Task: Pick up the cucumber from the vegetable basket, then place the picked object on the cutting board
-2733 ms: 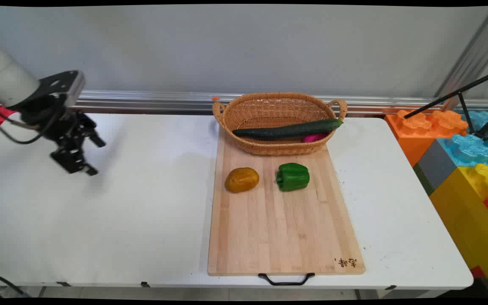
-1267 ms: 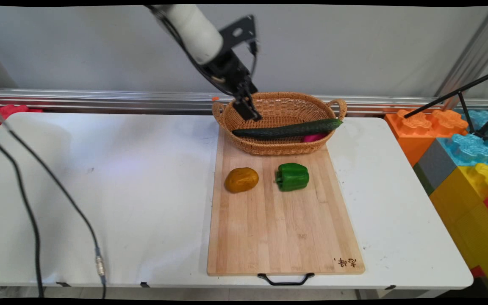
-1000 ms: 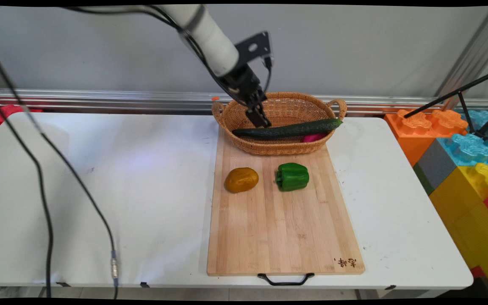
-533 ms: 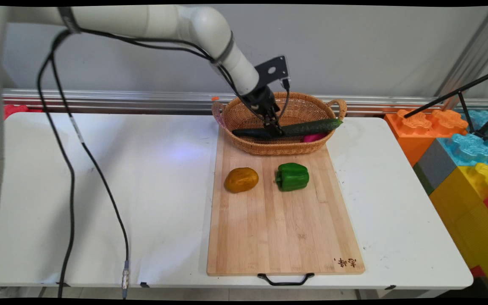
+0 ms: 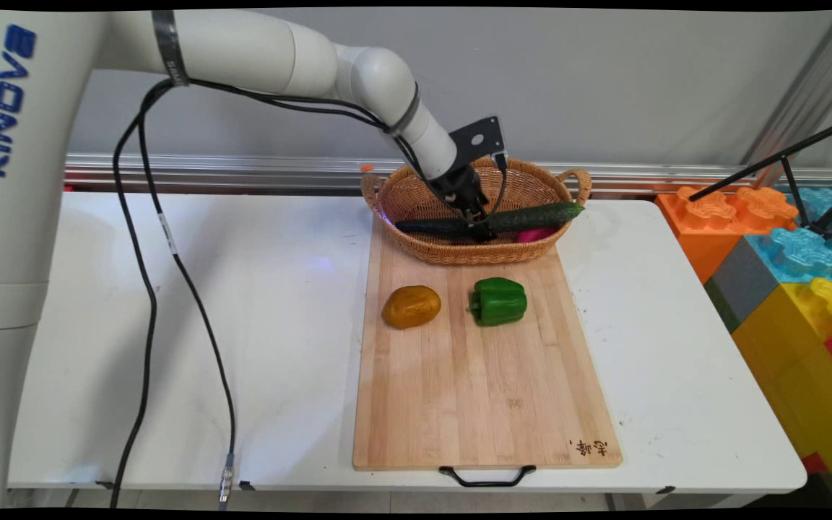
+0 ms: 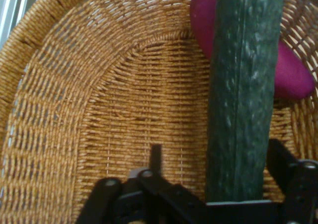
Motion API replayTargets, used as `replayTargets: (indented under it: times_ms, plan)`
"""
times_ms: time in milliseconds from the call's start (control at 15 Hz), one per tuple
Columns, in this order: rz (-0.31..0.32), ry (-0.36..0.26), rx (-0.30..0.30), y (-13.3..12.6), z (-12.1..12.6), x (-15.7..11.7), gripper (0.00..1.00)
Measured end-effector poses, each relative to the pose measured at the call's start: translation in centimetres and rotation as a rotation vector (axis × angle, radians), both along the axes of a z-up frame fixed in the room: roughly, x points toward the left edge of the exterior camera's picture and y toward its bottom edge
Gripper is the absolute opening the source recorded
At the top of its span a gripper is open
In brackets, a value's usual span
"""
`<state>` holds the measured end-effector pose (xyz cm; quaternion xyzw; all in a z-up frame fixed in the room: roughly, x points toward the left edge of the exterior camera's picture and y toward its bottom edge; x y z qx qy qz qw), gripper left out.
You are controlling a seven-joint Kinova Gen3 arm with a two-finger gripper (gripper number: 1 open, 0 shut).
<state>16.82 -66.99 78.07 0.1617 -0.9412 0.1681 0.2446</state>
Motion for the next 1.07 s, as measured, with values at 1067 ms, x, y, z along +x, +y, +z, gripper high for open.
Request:
replayTargets:
  times_ms: [1067]
  plan:
    - [-0.019, 0.068, -0.040, 5.0, 11.4, -1.2, 0.00]
